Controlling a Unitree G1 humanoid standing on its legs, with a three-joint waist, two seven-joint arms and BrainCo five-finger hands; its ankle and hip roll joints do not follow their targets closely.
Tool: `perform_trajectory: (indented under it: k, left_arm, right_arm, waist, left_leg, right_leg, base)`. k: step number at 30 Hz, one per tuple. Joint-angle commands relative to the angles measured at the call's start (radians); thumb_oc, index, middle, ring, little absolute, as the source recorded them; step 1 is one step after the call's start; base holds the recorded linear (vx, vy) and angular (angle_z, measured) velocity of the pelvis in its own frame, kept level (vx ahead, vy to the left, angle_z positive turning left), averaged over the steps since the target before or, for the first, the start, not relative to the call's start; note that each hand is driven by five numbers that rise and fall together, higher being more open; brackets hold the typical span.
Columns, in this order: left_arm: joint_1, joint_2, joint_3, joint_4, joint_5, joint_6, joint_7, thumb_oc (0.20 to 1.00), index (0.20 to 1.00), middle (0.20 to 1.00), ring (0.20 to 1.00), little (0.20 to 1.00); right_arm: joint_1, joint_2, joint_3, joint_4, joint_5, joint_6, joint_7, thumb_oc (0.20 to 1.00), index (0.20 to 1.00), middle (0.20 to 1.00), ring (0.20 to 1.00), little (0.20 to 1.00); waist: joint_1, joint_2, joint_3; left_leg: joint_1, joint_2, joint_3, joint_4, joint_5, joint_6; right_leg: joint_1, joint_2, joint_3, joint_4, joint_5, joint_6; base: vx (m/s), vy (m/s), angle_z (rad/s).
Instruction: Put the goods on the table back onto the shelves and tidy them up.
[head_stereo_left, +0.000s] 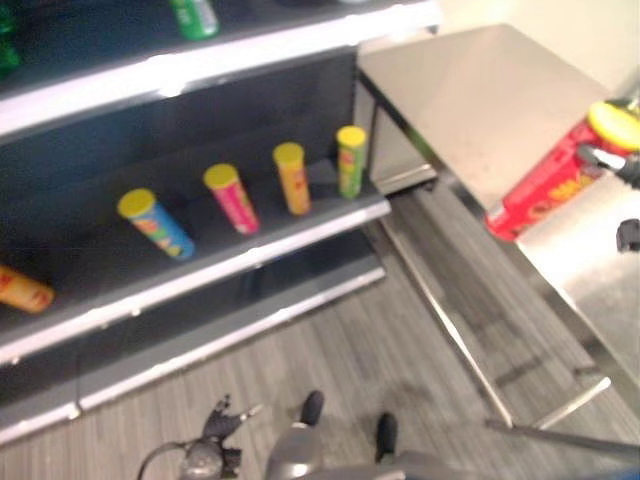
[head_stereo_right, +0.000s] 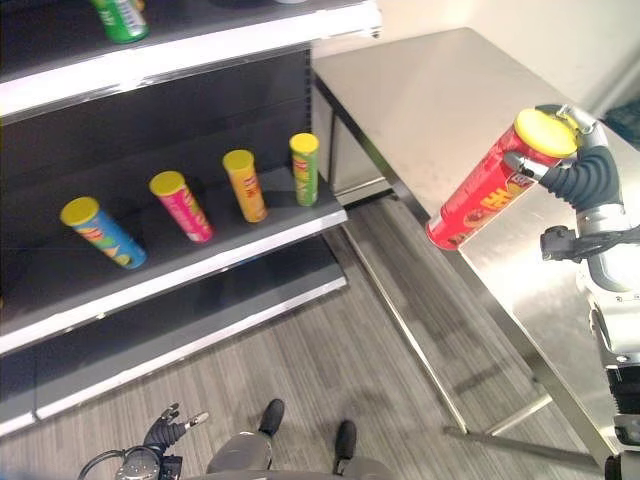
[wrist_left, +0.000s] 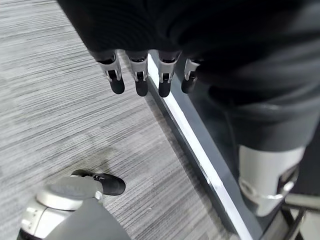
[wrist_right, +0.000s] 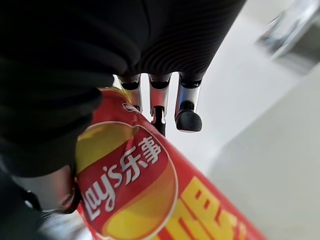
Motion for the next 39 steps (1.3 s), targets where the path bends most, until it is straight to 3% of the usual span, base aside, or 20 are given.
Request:
perform_trajectory:
  k: [1, 3, 6, 8, 9, 11, 13, 14, 17, 20, 21, 22, 23, 26, 30, 32, 34, 36, 39]
  left_arm:
    - [-0.017, 0.052, -0.025, -0.002, -0.002, -0.004, -0.003, 1.0, 1.0, 1.0, 1.0, 1.0]
    - [-0.009, 0.046, -0.018, 0.003, -0.001, -0.001, -0.003, 1.0, 1.0, 1.0, 1.0, 1.0]
    - [0.003, 0.041, -0.006, 0.011, 0.0, 0.001, -0.001, 1.0, 1.0, 1.0, 1.0, 1.0]
    - [0.005, 0.041, 0.0, 0.01, 0.002, -0.001, 0.003, 1.0, 1.0, 1.0, 1.0, 1.0]
    - [0.004, 0.04, 0.009, 0.007, 0.002, -0.001, 0.008, 1.0, 1.0, 1.0, 1.0, 1.0]
    - [0.003, 0.043, 0.012, 0.009, 0.009, -0.006, 0.015, 1.0, 1.0, 1.0, 1.0, 1.0]
    - [0.003, 0.051, 0.011, 0.002, 0.013, -0.011, 0.023, 1.0, 1.0, 1.0, 1.0, 1.0]
    - [0.008, 0.053, 0.009, -0.008, 0.015, -0.011, 0.02, 1.0, 1.0, 1.0, 1.0, 1.0]
    - [-0.012, 0.072, -0.004, -0.016, 0.034, -0.011, 0.007, 1.0, 1.0, 1.0, 1.0, 1.0]
    - [-0.031, 0.104, -0.008, -0.038, 0.044, -0.013, 0.008, 1.0, 1.0, 1.0, 1.0, 1.0]
    - [-0.03, 0.104, -0.006, -0.039, 0.044, -0.013, 0.007, 1.0, 1.0, 1.0, 1.0, 1.0]
    - [-0.05, 0.128, -0.003, -0.041, 0.047, -0.013, 0.01, 1.0, 1.0, 1.0, 1.0, 1.0]
    - [-0.051, 0.128, -0.002, -0.041, 0.047, -0.013, 0.01, 1.0, 1.0, 1.0, 1.0, 1.0]
    - [-0.052, 0.147, 0.019, -0.04, 0.034, -0.008, 0.016, 1.0, 1.0, 1.0, 1.0, 1.0]
    - [-0.051, 0.146, 0.049, -0.025, 0.016, -0.003, 0.018, 1.0, 1.0, 1.0, 1.0, 1.0]
    - [-0.038, 0.143, 0.039, -0.019, 0.025, 0.002, 0.008, 1.0, 1.0, 1.0, 1.0, 1.0]
    - [-0.034, 0.132, 0.04, -0.012, 0.023, 0.0, 0.006, 1.0, 1.0, 1.0, 1.0, 1.0]
    - [-0.026, 0.102, 0.038, -0.056, -0.01, -0.006, -0.004, 1.0, 1.0, 1.0, 1.0, 1.0]
    - [-0.018, 0.1, 0.04, -0.078, -0.016, -0.006, -0.005, 1.0, 1.0, 1.0, 1.0, 1.0]
  right_arm:
    - [-0.084, -0.019, -0.068, -0.108, -0.008, -0.09, -0.036, 0.2, 0.2, 0.2, 0.2, 0.2]
    - [-0.087, -0.009, -0.071, -0.139, -0.019, -0.089, -0.039, 0.2, 0.2, 0.2, 0.2, 0.2]
    - [-0.08, 0.003, -0.089, -0.184, -0.02, -0.097, -0.035, 0.2, 0.2, 0.2, 0.2, 0.2]
    - [-0.065, -0.003, -0.107, -0.203, -0.012, -0.108, -0.033, 0.2, 0.2, 0.2, 0.2, 0.2]
    - [-0.051, -0.007, -0.116, -0.213, -0.011, -0.108, -0.028, 0.2, 0.2, 0.2, 0.2, 0.2]
    - [-0.045, -0.006, -0.124, -0.218, -0.01, -0.107, -0.019, 0.2, 0.2, 0.2, 0.2, 0.2]
    - [-0.047, -0.009, -0.12, -0.217, -0.006, -0.105, -0.017, 0.2, 0.2, 0.2, 0.2, 0.2]
    - [-0.047, -0.01, -0.122, -0.224, -0.003, -0.101, -0.009, 0.2, 0.2, 0.2, 0.2, 0.2]
    - [-0.026, 0.002, -0.136, -0.229, 0.005, -0.105, -0.007, 0.2, 0.2, 0.2, 0.2, 0.2]
    - [-0.034, 0.017, -0.115, -0.219, -0.033, -0.097, -0.027, 0.2, 0.2, 0.2, 0.2, 0.2]
    - [-0.039, 0.017, -0.111, -0.217, -0.034, -0.097, -0.028, 0.2, 0.2, 0.2, 0.2, 0.2]
    - [-0.043, 0.027, -0.1, -0.226, -0.048, -0.092, -0.03, 0.2, 0.2, 0.2, 0.2, 0.2]
    - [-0.045, 0.028, -0.099, -0.226, -0.049, -0.091, -0.031, 0.2, 0.2, 0.2, 0.2, 0.2]
    - [-0.063, 0.03, -0.068, -0.24, -0.061, -0.088, -0.03, 0.2, 0.2, 0.2, 0.2, 0.2]
    - [-0.078, 0.007, -0.053, -0.234, -0.084, -0.083, -0.022, 0.2, 0.2, 0.2, 0.2, 0.2]
    - [-0.061, 0.006, -0.057, -0.244, -0.099, -0.079, -0.002, 0.2, 0.2, 0.2, 0.2, 0.2]
    - [-0.064, 0.007, -0.057, -0.249, -0.092, -0.078, -0.009, 0.2, 0.2, 0.2, 0.2, 0.2]
    - [-0.056, 0.028, -0.065, -0.238, -0.09, -0.08, -0.018, 0.2, 0.2, 0.2, 0.2, 0.2]
    - [-0.035, 0.041, -0.07, -0.234, -0.101, -0.067, -0.008, 0.2, 0.2, 0.2, 0.2, 0.2]
  waist:
    - [0.059, -0.076, -0.032]
    - [0.058, -0.076, -0.034]
    - [0.053, -0.073, -0.039]
    - [0.03, -0.074, -0.05]
    - [0.008, -0.071, -0.064]
    - [-0.013, -0.064, -0.088]
    - [-0.032, -0.051, -0.11]
    - [-0.036, -0.042, -0.121]
    - [-0.054, -0.037, -0.13]
    - [-0.053, -0.055, -0.129]
    - [-0.053, -0.057, -0.13]
    - [-0.059, -0.069, -0.111]
    - [-0.058, -0.071, -0.112]
    - [-0.05, -0.076, -0.085]
    - [-0.002, -0.096, -0.102]
    - [0.027, -0.125, -0.107]
    - [0.028, -0.136, -0.107]
    - [0.03, -0.133, -0.074]
    - [0.028, -0.124, -0.066]
  left_leg:
    - [-0.079, 0.039, 0.129, -0.009, -0.043, -0.046]
    - [-0.08, 0.06, 0.201, 0.007, -0.045, -0.041]
    - [-0.051, 0.102, 0.248, 0.055, -0.054, -0.045]
    - [-0.023, 0.171, 0.28, 0.094, -0.064, -0.045]
    - [0.019, 0.244, 0.3, 0.117, -0.053, -0.06]
    - [0.056, 0.295, 0.286, 0.131, -0.015, -0.085]
    - [0.108, 0.314, 0.262, 0.115, -0.02, -0.113]
    - [0.129, 0.309, 0.251, 0.091, -0.055, -0.117]
    - [0.144, 0.289, 0.336, 0.012, -0.134, -0.106]
    - [0.129, 0.227, 0.386, -0.024, -0.169, -0.077]
    - [0.128, 0.225, 0.389, -0.024, -0.169, -0.076]
    - [0.108, 0.195, 0.388, -0.025, -0.169, -0.053]
    - [0.107, 0.193, 0.389, -0.025, -0.169, -0.052]
    - [0.072, 0.143, 0.403, -0.006, -0.161, -0.012]
    - [0.023, 0.103, 0.386, 0.004, -0.144, 0.024]
    - [0.008, 0.068, 0.368, 0.024, -0.155, 0.037]
    - [0.0, 0.042, 0.362, 0.059, -0.173, 0.037]
    - [-0.036, 0.025, 0.355, 0.138, -0.19, 0.027]
    - [-0.085, 0.083, 0.351, 0.148, -0.168, -0.005]
  right_leg:
    - [-0.012, -0.028, 0.036, 0.214, -0.254, 0.051]
    - [-0.018, -0.045, -0.008, 0.225, -0.244, 0.053]
    - [-0.04, -0.092, -0.067, 0.243, -0.225, 0.06]
    - [-0.07, -0.137, -0.104, 0.24, -0.202, 0.063]
    - [-0.091, -0.176, -0.12, 0.236, -0.185, 0.07]
    - [-0.113, -0.207, -0.128, 0.22, -0.151, 0.091]
    - [-0.135, -0.225, -0.114, 0.209, -0.114, 0.115]
    - [-0.143, -0.228, -0.099, 0.199, -0.097, 0.127]
    - [-0.162, -0.256, -0.08, 0.14, -0.016, 0.16]
    - [-0.189, -0.277, -0.066, 0.039, 0.083, 0.18]
    - [-0.19, -0.278, -0.063, 0.034, 0.088, 0.18]
    - [-0.219, -0.281, -0.027, 0.02, 0.134, 0.18]
    - [-0.222, -0.283, -0.025, 0.02, 0.135, 0.18]
    - [-0.228, -0.248, 0.055, 0.144, 0.053, 0.172]
    - [-0.132, -0.163, 0.062, 0.275, -0.098, 0.142]
    - [-0.083, -0.13, 0.076, 0.264, -0.141, 0.118]
    - [-0.062, -0.102, 0.082, 0.217, -0.148, 0.113]
    - [-0.046, -0.106, 0.059, 0.161, -0.142, 0.103]
    - [-0.034, -0.129, 0.026, 0.112, -0.129, 0.121]
  base:
    - [-0.15, 0.025, 1.61]
    - [-0.2, 0.065, 1.29]
    - [-0.19, 0.132, 0.75]
    - [-0.26, 0.283, 0.72]
    - [-0.27, 0.411, 0.82]
    - [-0.18, 0.443, 0.71]
    - [-0.09, 0.418, 0.65]
    - [-0.07, 0.384, 0.45]
    - [-0.16, 0.433, 0.17]
    - [-0.22, 0.368, 0.23]
    - [-0.26, 0.348, -0.04]
    - [-0.19, 0.252, -0.11]
    - [-0.28, 0.348, -0.23]
    - [-0.26, 0.297, -0.21]
    - [-0.19, 0.144, -0.36]
    - [-0.04, 0.021, -0.29]
    - [0.05, 0.047, 0.0]
    - [-0.05, 0.107, 0.63]
    - [-0.08, 0.169, 0.55]
